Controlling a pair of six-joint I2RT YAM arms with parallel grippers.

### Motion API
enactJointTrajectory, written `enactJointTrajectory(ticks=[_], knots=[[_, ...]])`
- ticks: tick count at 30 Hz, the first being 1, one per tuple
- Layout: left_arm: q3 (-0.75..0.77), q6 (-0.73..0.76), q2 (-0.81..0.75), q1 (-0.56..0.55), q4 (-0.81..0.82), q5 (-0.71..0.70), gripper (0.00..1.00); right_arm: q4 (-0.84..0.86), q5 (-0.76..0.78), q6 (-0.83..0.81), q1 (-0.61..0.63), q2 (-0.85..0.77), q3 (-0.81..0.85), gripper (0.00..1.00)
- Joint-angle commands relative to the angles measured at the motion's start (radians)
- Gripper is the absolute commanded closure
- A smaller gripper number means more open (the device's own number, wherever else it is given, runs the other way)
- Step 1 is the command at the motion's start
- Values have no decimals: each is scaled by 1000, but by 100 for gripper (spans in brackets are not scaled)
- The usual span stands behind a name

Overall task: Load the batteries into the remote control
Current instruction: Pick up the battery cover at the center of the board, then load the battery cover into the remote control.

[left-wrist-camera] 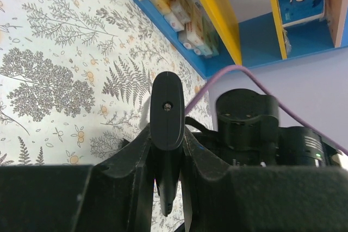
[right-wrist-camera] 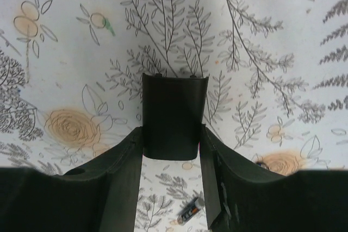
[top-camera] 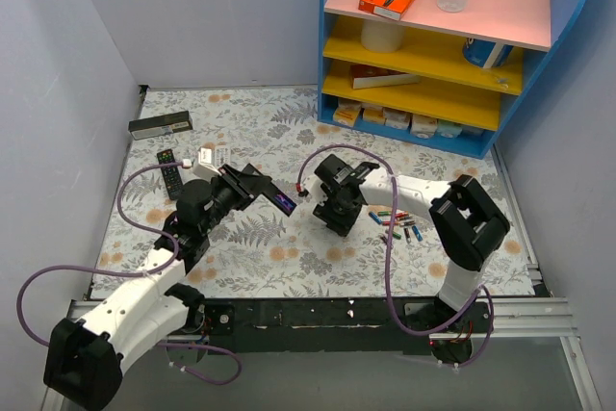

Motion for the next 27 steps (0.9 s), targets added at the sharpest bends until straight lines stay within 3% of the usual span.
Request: enactJointTrajectory(ticks=[1,11,18,27], knots=[[-33,-38,50,6,158,55,97,-51,32,64,-1,-116,-13,70],[-70,-83,240,4,423,160,98,-166,51,167,1,-300,97,71],[-59,-121,369,2,593,206,98,-250,9,256,11,-323,242,71],[-12,-155,487,-28,685,214,99,-279,18,325,53,-295,364,69]])
